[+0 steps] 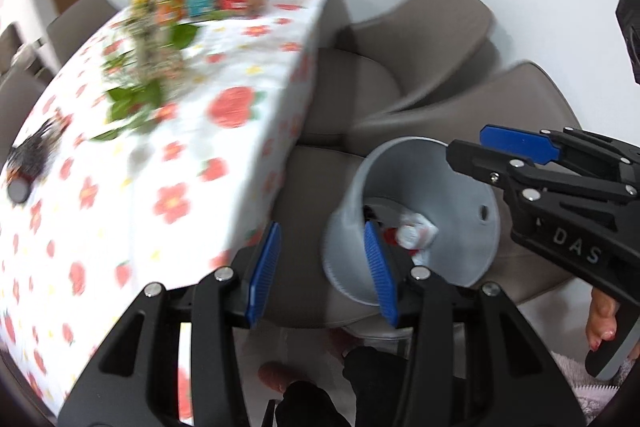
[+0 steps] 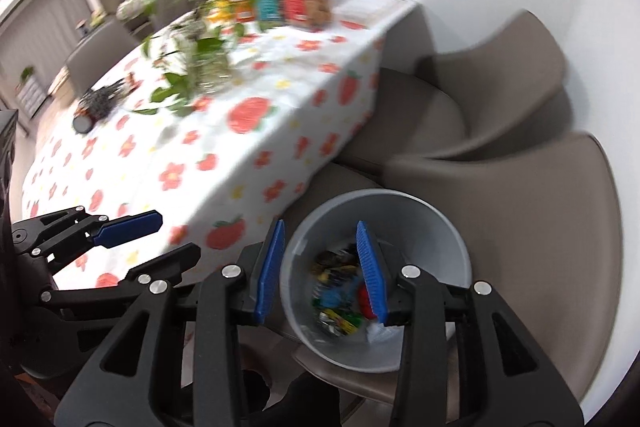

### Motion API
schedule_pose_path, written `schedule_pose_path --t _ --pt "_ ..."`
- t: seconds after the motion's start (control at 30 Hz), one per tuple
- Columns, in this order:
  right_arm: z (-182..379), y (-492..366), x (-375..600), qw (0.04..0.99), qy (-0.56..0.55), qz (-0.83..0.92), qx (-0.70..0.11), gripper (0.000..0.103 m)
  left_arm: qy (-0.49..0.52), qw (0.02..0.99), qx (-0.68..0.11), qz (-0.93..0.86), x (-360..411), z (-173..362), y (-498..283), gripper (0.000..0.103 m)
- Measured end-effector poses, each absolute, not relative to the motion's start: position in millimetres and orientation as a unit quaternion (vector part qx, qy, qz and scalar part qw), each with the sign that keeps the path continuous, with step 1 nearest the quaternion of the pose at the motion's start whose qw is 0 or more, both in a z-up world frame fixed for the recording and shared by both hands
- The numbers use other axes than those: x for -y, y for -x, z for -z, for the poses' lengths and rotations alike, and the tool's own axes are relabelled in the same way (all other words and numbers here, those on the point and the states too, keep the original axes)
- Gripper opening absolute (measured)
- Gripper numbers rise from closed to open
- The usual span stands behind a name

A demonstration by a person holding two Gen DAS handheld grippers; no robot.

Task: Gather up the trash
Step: 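Move both tools back over the table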

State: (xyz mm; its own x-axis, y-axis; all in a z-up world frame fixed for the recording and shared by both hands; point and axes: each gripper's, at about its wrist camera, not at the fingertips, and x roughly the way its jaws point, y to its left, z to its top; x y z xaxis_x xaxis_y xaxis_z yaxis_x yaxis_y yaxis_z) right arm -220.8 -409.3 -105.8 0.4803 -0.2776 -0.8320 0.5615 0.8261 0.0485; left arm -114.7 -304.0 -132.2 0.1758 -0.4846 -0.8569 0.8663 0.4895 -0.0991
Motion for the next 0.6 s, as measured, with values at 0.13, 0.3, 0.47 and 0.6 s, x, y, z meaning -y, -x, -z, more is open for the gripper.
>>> schedule_pose_path --t 0.13,0.3,0.47,0.6 --pt "102 177 377 0.86 -0.131 0.206 -0.447 0.037 -0.181 0.767 -0.454 0.415 260 126 88 0.045" --pt "98 122 326 0.878 -0.09 0.149 -0.446 0.047 -0.139 0.805 -0.456 0.353 198 117 53 0.046" --pt "95 68 268 0.89 -0.057 0.095 -0.443 0.047 -0.096 0.837 -0.457 0.286 131 109 22 0.049" --pt "95 28 218 0.898 -0.036 0.058 -0.436 0.047 -0.072 0.863 -0.451 0.216 75 103 3 0.049"
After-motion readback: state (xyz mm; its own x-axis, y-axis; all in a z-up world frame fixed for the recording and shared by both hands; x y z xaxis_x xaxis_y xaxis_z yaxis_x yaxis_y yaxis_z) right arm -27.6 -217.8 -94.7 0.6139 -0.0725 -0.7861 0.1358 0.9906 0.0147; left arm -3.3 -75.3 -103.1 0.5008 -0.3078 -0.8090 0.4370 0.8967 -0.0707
